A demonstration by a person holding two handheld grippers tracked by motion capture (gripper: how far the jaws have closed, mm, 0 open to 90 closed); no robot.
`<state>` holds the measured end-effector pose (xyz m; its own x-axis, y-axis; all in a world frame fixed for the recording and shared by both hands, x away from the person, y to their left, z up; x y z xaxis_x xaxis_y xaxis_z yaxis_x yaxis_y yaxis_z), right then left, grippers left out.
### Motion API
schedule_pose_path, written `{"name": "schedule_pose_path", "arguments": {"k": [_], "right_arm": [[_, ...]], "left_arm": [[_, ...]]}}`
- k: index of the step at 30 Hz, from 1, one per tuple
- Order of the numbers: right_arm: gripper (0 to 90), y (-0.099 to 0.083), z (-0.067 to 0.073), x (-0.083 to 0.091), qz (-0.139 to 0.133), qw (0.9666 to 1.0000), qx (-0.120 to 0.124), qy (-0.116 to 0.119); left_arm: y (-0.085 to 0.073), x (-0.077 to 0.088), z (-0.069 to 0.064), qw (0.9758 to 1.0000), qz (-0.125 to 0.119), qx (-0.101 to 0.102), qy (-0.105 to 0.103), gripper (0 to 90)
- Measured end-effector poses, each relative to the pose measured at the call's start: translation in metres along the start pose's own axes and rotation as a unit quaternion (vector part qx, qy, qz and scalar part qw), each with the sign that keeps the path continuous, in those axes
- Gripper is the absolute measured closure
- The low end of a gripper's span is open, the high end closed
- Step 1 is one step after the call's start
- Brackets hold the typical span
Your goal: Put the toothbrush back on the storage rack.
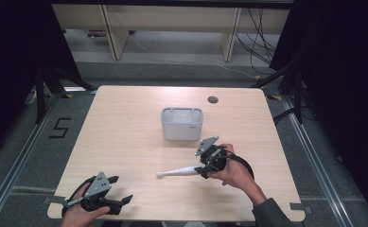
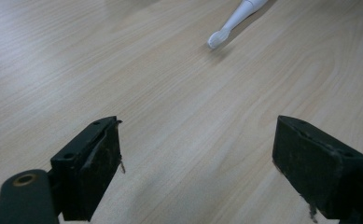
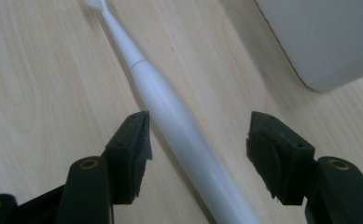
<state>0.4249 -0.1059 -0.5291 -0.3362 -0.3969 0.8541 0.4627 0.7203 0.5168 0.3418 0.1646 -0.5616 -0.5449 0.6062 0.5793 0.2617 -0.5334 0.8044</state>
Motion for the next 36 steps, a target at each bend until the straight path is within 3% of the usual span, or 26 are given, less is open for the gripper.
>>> {"name": "schedule_pose_path", "arguments": {"k": [4,6,8,10,12,14,17,18,22,23,29,31,36], "right_arm": [[41.9,0.007,0.006,-0.007,0.021,0.9995,0.019,0.01],[44.4,0.01,0.01,-0.014,0.042,0.998,0.041,0.021],[45.0,0.009,0.011,-0.015,0.051,0.9977,0.04,0.021],[47.8,0.009,0.012,-0.022,0.073,0.9947,0.066,0.03],[49.0,0.009,0.013,-0.025,0.085,0.9937,0.066,0.032],[49.7,0.008,0.015,-0.027,0.092,0.9933,0.062,0.032],[50.3,0.007,0.011,-0.033,0.113,0.9899,0.082,0.02],[50.8,0.005,0.011,-0.034,0.129,0.9883,0.079,0.018],[51.6,0.006,0.011,-0.038,0.14,0.986,0.088,0.018],[51.6,0.007,0.01,-0.04,0.143,0.9843,0.101,0.023],[54.5,0.002,0.012,-0.047,0.171,0.9801,0.096,0.031],[56.2,0.001,0.01,-0.051,0.173,0.9779,0.111,0.037],[60.7,-0.001,0.012,-0.054,0.189,0.9759,0.1,0.045]], "left_arm": [[0.001,-0.001,-0.001,1.0,-0.006,0.005,0.001,14.7],[0.001,-0.001,-0.001,1.0,-0.006,0.004,0.001,14.7],[0.001,-0.001,-0.001,1.0,-0.003,0.001,0.0,14.7],[0.0,-0.001,0.002,0.9999,-0.001,-0.007,0.008,14.7],[0.001,-0.001,-0.001,1.0,-0.006,0.004,0.002,14.7],[0.001,-0.001,-0.001,1.0,-0.005,0.004,0.001,14.7],[0.002,0.0,0.0,1.0,-0.008,0.003,0.004,14.7],[0.001,0.0,0.0,1.0,-0.003,-0.002,0.001,14.7],[0.001,0.0,0.0,1.0,-0.004,0.0,0.001,14.7],[0.002,0.0,-0.001,1.0,-0.005,-0.001,0.0,14.7],[0.001,0.0,0.0,1.0,-0.004,0.0,0.0,14.7],[0.002,0.0,0.0,1.0,-0.005,0.0,0.001,14.7],[0.001,-0.001,-0.001,1.0,-0.006,0.004,0.0,14.7]]}}
Point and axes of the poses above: each handheld gripper's, and its own axes: x roughly backward along the jaws, y roughly out of its top, z roughly to its left, the point moved 10 cm from there along -x, roughly forward along the jaws, and after that the axes turned 10 degrees about -x, right-handed, at the moved point
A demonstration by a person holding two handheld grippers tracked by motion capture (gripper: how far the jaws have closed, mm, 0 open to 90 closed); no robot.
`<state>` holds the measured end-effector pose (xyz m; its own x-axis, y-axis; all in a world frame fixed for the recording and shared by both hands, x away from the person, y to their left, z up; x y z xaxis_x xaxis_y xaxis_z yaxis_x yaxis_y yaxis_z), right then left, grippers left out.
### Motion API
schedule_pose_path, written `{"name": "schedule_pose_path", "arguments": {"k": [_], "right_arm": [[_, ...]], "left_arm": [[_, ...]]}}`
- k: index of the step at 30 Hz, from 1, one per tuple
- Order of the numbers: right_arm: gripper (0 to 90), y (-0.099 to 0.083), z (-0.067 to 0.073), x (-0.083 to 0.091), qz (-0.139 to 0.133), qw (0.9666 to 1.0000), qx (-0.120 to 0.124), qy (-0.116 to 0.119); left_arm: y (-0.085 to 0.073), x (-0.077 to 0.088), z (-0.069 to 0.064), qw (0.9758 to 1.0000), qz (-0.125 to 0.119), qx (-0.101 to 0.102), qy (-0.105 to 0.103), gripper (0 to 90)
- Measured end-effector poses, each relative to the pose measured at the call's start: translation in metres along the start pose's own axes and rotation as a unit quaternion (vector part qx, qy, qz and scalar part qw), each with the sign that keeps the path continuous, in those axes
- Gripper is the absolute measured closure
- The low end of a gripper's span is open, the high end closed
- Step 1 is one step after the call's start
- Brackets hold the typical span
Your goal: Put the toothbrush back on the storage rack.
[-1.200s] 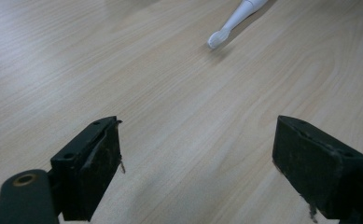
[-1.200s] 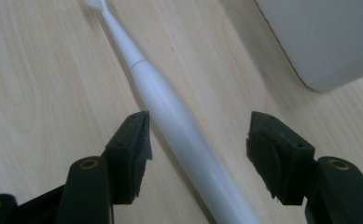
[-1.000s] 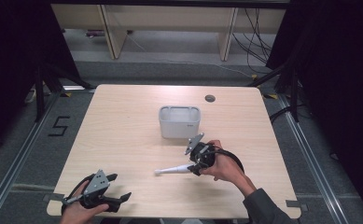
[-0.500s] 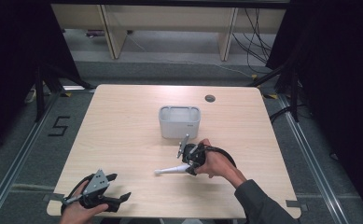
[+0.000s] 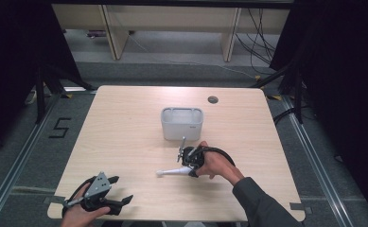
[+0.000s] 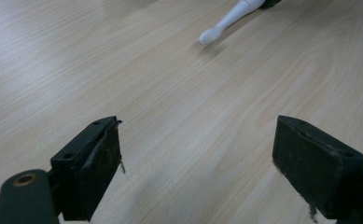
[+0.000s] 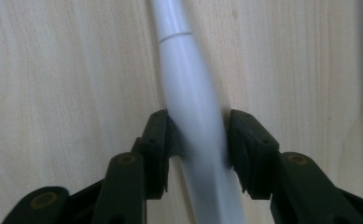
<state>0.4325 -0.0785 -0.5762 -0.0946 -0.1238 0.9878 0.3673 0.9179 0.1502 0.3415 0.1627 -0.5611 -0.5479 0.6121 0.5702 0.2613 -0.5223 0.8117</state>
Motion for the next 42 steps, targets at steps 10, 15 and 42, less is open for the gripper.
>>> {"name": "schedule_pose_path", "arguments": {"k": [10,15,42], "right_arm": [[66.4,-0.002,0.003,0.001,0.044,0.9989,0.0,0.016],[66.7,0.001,0.001,0.0,0.038,0.9989,0.022,0.016],[67.0,0.013,-0.005,0.081,-0.187,0.981,-0.05,0.013]], "left_arm": [[0.0,0.0,0.001,1.0,0.001,-0.003,0.001,14.7],[0.0,0.001,0.001,1.0,0.0,-0.002,0.003,14.7],[-0.001,-0.001,0.001,1.0,0.005,-0.002,0.001,14.7]]}}
Point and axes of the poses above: each handheld gripper's, and its own axes: x roughly backward along the jaws, y roughly out of its top, z roughly to its left, the point moved 10 cm from there along -x, roughly forward along the jaws, and after that the axes turned 10 degrees about -x, right-handed, at the moved point
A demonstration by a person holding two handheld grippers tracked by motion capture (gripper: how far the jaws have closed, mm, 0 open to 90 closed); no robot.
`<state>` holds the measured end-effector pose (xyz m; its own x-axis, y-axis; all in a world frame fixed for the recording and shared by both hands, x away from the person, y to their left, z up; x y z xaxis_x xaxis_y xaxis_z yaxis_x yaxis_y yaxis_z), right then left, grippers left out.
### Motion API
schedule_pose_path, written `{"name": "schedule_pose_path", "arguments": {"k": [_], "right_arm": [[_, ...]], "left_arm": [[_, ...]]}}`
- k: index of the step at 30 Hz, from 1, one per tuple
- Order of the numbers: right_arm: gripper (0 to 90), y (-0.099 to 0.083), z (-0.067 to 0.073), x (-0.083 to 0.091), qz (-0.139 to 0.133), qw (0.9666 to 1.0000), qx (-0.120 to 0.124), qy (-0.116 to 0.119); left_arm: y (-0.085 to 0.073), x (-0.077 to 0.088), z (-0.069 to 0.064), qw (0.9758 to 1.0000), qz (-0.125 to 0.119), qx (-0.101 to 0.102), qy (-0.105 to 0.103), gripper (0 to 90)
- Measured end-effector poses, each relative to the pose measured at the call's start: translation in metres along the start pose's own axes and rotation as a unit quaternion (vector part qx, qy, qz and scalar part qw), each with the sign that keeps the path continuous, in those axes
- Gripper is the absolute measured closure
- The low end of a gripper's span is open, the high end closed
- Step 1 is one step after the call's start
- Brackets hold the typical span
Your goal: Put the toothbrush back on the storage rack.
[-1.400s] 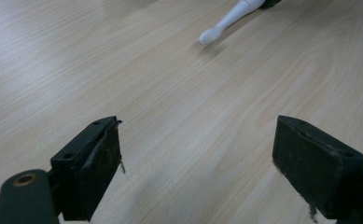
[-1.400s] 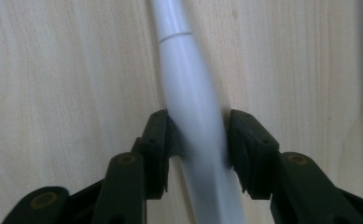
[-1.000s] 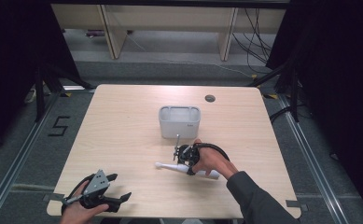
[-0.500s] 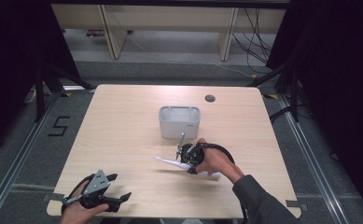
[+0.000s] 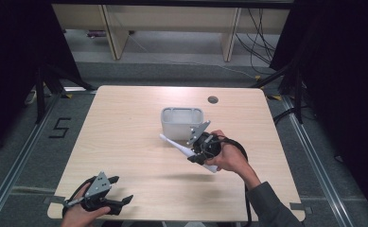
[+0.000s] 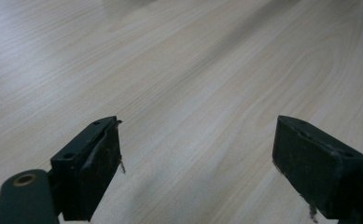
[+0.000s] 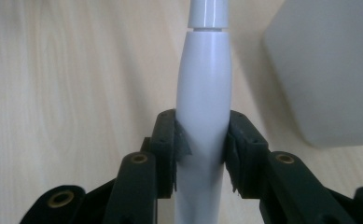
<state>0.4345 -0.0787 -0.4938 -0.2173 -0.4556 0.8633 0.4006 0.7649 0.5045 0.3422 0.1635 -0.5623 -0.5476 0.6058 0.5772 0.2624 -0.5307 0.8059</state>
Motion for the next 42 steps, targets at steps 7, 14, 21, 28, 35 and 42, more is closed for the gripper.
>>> {"name": "schedule_pose_path", "arguments": {"k": [7,14,21,28,35,42], "right_arm": [[67.0,0.013,-0.013,0.01,-0.077,0.9967,-0.023,-0.008],[66.9,0.02,-0.024,0.018,-0.139,0.9882,-0.064,-0.013],[66.9,0.026,-0.031,0.021,-0.167,0.983,-0.075,-0.012],[66.9,0.034,-0.039,0.023,-0.198,0.9761,-0.089,-0.018],[66.9,0.04,-0.046,0.032,-0.218,0.9706,-0.101,-0.02],[66.9,0.048,-0.056,0.045,-0.244,0.9624,-0.115,-0.026]], "left_arm": [[-0.001,0.001,0.002,1.0,0.006,-0.005,0.003,14.7],[-0.001,0.001,0.001,0.9999,0.007,-0.008,-0.001,14.7],[-0.001,0.001,0.002,1.0,0.006,-0.007,0.001,14.7],[-0.002,0.0,0.002,0.9999,0.007,-0.01,-0.001,14.7],[-0.002,0.001,0.002,0.9999,0.007,-0.008,-0.002,14.7],[-0.001,0.001,0.002,1.0,0.006,-0.007,0.0,14.7]]}}
Point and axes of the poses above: each handheld gripper's, and its own axes: x roughly backward along the jaws, y roughly out of its top, z roughly to its left, the point moved 10 cm from there along -x, roughly forward along the jaws, and after that the axes turned 10 degrees about -x, right-handed, at the moved point
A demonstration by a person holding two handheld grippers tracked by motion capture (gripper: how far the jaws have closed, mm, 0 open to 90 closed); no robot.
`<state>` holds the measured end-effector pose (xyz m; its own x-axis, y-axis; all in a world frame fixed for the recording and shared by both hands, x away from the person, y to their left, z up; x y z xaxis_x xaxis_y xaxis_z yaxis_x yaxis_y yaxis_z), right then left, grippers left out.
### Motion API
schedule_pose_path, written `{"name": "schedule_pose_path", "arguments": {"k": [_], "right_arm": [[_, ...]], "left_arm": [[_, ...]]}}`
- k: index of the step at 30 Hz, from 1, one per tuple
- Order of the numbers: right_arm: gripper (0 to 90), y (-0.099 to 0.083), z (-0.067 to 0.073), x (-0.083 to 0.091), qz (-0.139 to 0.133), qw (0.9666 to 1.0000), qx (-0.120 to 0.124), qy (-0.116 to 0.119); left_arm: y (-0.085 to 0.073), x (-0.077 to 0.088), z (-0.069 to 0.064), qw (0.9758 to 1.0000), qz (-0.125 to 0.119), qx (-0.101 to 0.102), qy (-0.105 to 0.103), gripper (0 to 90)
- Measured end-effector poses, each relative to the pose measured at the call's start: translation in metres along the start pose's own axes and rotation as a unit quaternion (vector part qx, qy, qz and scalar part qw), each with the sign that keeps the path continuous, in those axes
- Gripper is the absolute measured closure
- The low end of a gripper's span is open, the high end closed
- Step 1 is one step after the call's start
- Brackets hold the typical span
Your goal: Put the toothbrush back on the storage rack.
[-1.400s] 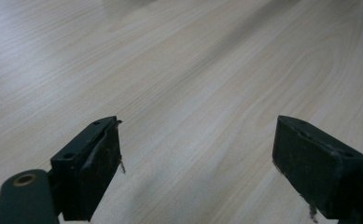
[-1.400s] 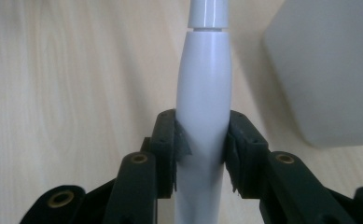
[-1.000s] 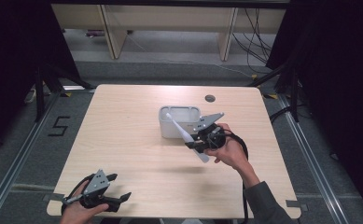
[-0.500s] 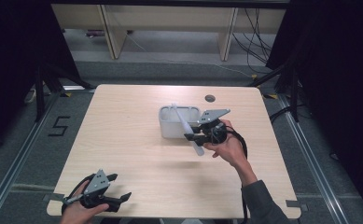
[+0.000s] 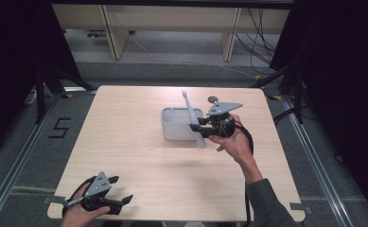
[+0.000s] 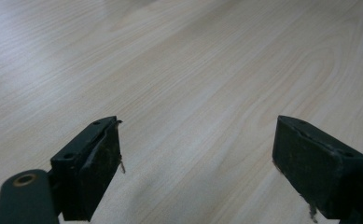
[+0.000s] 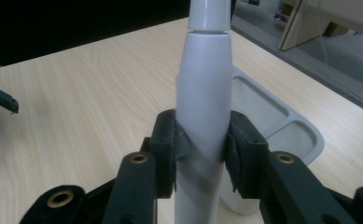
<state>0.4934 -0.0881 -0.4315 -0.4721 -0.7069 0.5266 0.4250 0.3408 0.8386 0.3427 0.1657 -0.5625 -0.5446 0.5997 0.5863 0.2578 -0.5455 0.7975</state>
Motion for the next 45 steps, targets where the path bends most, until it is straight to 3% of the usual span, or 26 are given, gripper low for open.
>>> {"name": "schedule_pose_path", "arguments": {"k": [7,10,13,14,15,16,19,28,30,31,33,38,39,41,42,43,44,45], "right_arm": [[66.9,0.015,-0.01,0.007,-0.018,0.9996,-0.01,-0.017],[66.9,0.026,-0.014,0.012,-0.032,0.9992,-0.01,-0.021],[66.9,0.031,-0.015,0.014,-0.038,0.9989,-0.015,-0.023],[66.9,0.033,-0.017,0.016,-0.037,0.9989,-0.015,-0.025],[66.9,0.036,-0.018,0.017,-0.037,0.9988,-0.016,-0.027],[66.9,0.04,-0.021,0.018,-0.041,0.9986,-0.018,-0.027],[66.9,0.043,-0.021,0.018,-0.039,0.9985,-0.024,-0.029],[66.9,0.058,-0.035,0.012,-0.041,0.9974,-0.024,-0.055],[66.9,0.058,-0.034,0.012,-0.033,0.9977,-0.03,-0.05],[66.9,0.061,-0.037,0.011,-0.043,0.9973,-0.024,-0.054],[66.9,0.063,-0.037,0.01,-0.044,0.9971,-0.035,-0.051],[66.9,0.071,-0.041,0.008,-0.053,0.9964,-0.035,-0.056],[66.9,0.072,-0.041,0.008,-0.048,0.9965,-0.037,-0.057],[66.9,0.075,-0.042,0.005,-0.052,0.9961,-0.04,-0.058],[66.9,0.076,-0.043,0.005,-0.054,0.9959,-0.038,-0.061],[66.9,0.077,-0.043,0.004,-0.054,0.9959,-0.043,-0.06],[66.9,0.077,-0.044,0.003,-0.057,0.9955,-0.046,-0.06],[66.9,0.079,-0.046,0.002,-0.063,0.995,-0.042,-0.065]], "left_arm": [[0.001,-0.001,0.0,1.0,-0.007,0.007,0.003,14.7],[0.0,0.0,0.001,1.0,0.001,-0.003,0.003,14.7],[0.0,-0.001,0.0,1.0,-0.004,0.003,0.001,14.7],[-0.002,0.0,0.002,1.0,0.006,-0.008,0.001,14.7],[-0.001,0.0,-0.001,1.0,0.003,-0.001,-0.006,14.7],[0.001,0.0,-0.001,1.0,-0.005,0.006,0.001,14.7],[0.0,0.001,0.002,1.0,0.002,-0.009,0.003,14.7],[0.0,0.001,0.001,1.0,0.001,-0.002,0.003,14.7],[0.0,0.001,0.001,1.0,0.001,-0.003,0.002,14.7],[0.0,0.001,0.002,0.9999,0.003,-0.01,0.001,14.7],[0.0,0.001,0.001,1.0,0.0,-0.002,0.002,14.7],[0.0,0.001,0.001,1.0,0.0,0.0,0.003,14.7],[-0.001,0.001,0.002,0.9999,0.003,-0.011,0.001,14.7],[0.0,0.001,0.002,0.9999,0.0,-0.012,0.002,14.7],[0.002,0.0,-0.002,0.9999,-0.009,0.008,-0.002,14.7],[0.0,0.001,0.002,0.9999,0.003,-0.011,0.0,14.7],[0.0,0.001,0.002,1.0,0.002,-0.009,0.002,14.7],[0.002,0.0,-0.001,1.0,-0.007,0.006,0.001,14.7]]}}
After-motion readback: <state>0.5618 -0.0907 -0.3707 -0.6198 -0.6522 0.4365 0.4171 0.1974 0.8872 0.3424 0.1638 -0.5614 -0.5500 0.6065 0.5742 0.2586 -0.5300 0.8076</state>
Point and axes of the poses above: each handheld gripper's, and its own axes: x roughly backward along the jaws, y roughly out of its top, z roughly to its left, the point moved 10 cm from there along -x, roughly forward along the jaws, and after that the axes turned 10 degrees about -x, right-handed, at the moved point
